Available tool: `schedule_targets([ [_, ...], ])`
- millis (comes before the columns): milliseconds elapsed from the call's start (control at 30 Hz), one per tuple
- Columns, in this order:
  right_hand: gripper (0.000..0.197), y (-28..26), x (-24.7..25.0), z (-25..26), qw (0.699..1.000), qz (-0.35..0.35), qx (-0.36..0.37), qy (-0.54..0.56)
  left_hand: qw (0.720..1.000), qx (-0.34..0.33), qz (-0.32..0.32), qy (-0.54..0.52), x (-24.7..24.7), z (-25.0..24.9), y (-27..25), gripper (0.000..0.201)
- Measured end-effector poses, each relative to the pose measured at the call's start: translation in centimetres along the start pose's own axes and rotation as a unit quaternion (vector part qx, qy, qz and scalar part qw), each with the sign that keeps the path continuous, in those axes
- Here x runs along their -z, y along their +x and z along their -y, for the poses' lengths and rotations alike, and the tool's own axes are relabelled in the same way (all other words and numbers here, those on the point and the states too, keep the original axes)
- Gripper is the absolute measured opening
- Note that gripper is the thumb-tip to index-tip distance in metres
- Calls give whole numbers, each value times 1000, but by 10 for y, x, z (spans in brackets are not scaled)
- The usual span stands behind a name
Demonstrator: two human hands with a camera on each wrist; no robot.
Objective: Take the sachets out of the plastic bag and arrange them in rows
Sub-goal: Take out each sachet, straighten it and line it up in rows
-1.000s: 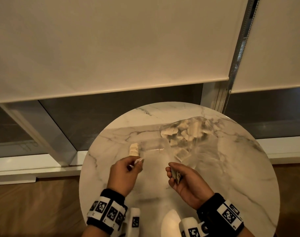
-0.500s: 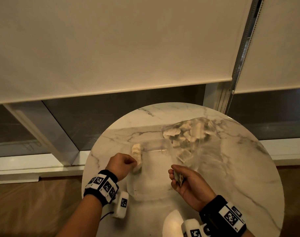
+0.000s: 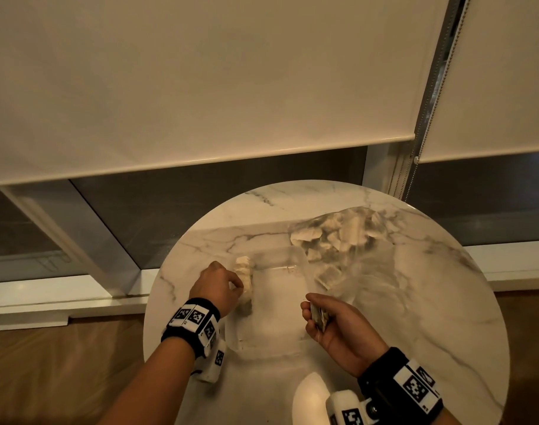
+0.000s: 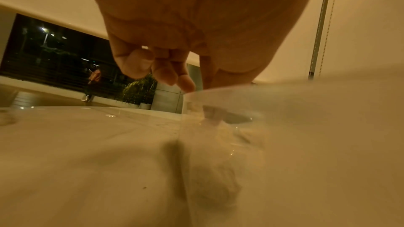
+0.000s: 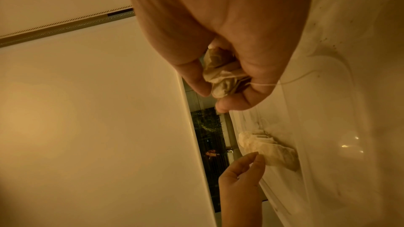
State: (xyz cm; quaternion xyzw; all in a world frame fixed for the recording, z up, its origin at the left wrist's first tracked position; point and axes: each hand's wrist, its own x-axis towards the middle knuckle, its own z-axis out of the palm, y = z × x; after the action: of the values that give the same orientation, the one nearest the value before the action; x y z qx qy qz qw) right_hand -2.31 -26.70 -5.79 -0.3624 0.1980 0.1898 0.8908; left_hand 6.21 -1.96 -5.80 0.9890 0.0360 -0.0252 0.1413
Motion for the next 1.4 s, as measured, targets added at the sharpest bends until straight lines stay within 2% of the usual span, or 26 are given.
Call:
schedule_targets([
  [333,15,0,-1,1,1000,3,-20,13,999,17,9,43,1,0,8,9],
  [467,23,-1,-2,3,999,14,-24,35,1000,19,9,16,3,3,9,7],
  [767,36,1,0,5,996,10,-37,82,998,4,-35,-45,15,-3,-11,13],
  [933,47,-1,-2,6,995,16,-35,94,987,-67,-15,-146,22,-33,-44,10],
  [1033,51,-4,-5,6,995,23,-27,96,978,-113,11,-173,26,-58,-67,14],
  [1167,54,-7,-7,5,994,25,-20,106,967,-169,8,-189,26,-83,-89,14],
  [1267,60,-8,-8,2,994,27,-22,107,966,-192,-5,-175,18,-96,-99,27],
  [1400,64,-10,-10,-2,994,37,-23,101,968,-228,-10,-105,9,-107,-109,42],
])
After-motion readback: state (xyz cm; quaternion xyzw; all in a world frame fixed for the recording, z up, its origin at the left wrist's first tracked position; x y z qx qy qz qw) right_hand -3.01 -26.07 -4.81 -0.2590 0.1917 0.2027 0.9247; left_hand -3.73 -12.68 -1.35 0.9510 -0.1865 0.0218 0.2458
